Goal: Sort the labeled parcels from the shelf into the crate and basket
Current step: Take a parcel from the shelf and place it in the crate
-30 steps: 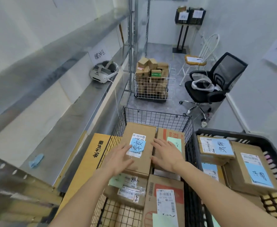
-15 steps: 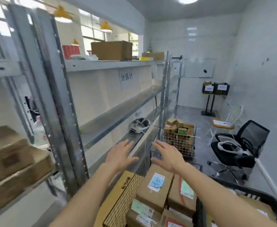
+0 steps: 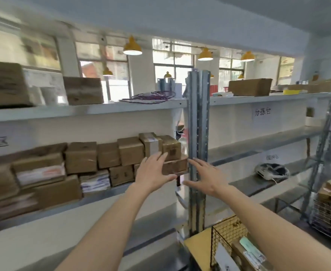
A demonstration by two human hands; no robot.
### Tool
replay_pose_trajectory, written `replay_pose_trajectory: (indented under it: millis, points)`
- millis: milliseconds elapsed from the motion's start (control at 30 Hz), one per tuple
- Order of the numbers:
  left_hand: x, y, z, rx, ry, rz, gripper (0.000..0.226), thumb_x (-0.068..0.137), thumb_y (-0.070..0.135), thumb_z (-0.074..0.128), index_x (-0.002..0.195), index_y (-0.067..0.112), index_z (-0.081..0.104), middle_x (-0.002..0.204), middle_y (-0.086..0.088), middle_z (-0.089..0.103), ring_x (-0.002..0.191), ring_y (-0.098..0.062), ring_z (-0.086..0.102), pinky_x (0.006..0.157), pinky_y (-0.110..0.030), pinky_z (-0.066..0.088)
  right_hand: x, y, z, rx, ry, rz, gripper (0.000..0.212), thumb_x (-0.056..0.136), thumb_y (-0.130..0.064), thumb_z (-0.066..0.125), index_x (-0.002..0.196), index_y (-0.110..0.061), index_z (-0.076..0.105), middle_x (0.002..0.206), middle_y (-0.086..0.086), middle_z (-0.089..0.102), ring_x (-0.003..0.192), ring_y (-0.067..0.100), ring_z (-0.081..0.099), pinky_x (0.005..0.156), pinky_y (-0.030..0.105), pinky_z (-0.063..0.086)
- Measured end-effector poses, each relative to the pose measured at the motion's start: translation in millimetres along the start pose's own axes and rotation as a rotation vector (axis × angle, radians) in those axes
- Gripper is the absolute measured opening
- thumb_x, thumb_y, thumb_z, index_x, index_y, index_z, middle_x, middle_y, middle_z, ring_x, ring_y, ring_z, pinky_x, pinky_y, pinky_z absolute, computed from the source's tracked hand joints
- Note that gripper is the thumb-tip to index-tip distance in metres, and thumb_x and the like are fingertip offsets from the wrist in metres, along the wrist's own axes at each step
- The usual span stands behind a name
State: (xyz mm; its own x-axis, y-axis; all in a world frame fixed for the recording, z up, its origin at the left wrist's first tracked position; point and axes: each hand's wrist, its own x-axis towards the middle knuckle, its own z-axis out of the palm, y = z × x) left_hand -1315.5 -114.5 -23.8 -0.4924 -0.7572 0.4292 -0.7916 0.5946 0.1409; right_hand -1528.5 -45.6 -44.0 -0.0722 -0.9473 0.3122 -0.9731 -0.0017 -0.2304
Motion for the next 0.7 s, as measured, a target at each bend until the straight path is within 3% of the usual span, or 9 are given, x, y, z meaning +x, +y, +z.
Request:
replay_pose_trajectory:
  millis: [167,333,533,700]
  points:
    - [-93.2,-102.1,-86.7,0.088,0.061,-0.199,0.085,0.087,0.066,0.062,0.156,0.024,0.036,0.163,-0.003,0.033,0.150,-0.021,0.030,0.122,-0.041,0.025,7.1,-141.6,6.8,0.049,0.051,-0.208,0.075,0.090,-0.062,0.061,0.154,-0.037,0.031,0.158,-0.012,0.039,0.137,0.014,0.047,0.104,0.041,0.050]
    - [-190.9,-199.6,-159.4,0.126,0.110,-0.382,0.084,0.089,0.070,0.056,0.156,0.024,0.035,0.163,-0.002,0.033,0.148,-0.022,0.032,0.119,-0.038,0.028,6.6,-288.1,19.7,0.067,0.029,-0.431,0.070,0.094,-0.058,0.058,0.155,-0.036,0.031,0.159,-0.014,0.035,0.139,0.015,0.044,0.103,0.038,0.047]
    - [-306.7,-314.6,-228.0,0.171,0.153,-0.547,0.079,0.091,0.069,0.051,0.154,0.023,0.037,0.156,0.000,0.042,0.141,-0.023,0.042,0.114,-0.038,0.035,-9.7,-455.1,48.5,0.137,-0.021,-0.523,0.070,0.094,-0.066,0.051,0.154,-0.034,0.034,0.160,-0.013,0.033,0.141,0.017,0.041,0.105,0.041,0.046]
    - [-367.4,-396.1,-264.4,-0.087,0.176,-0.685,0.075,0.090,0.064,0.058,0.155,0.033,0.037,0.162,0.003,0.034,0.149,-0.018,0.031,0.121,-0.039,0.027,-20.4,-553.7,65.6,0.139,-0.051,-0.491,0.073,0.095,-0.067,0.048,0.156,-0.031,0.031,0.161,-0.011,0.030,0.139,0.021,0.044,0.101,0.046,0.049]
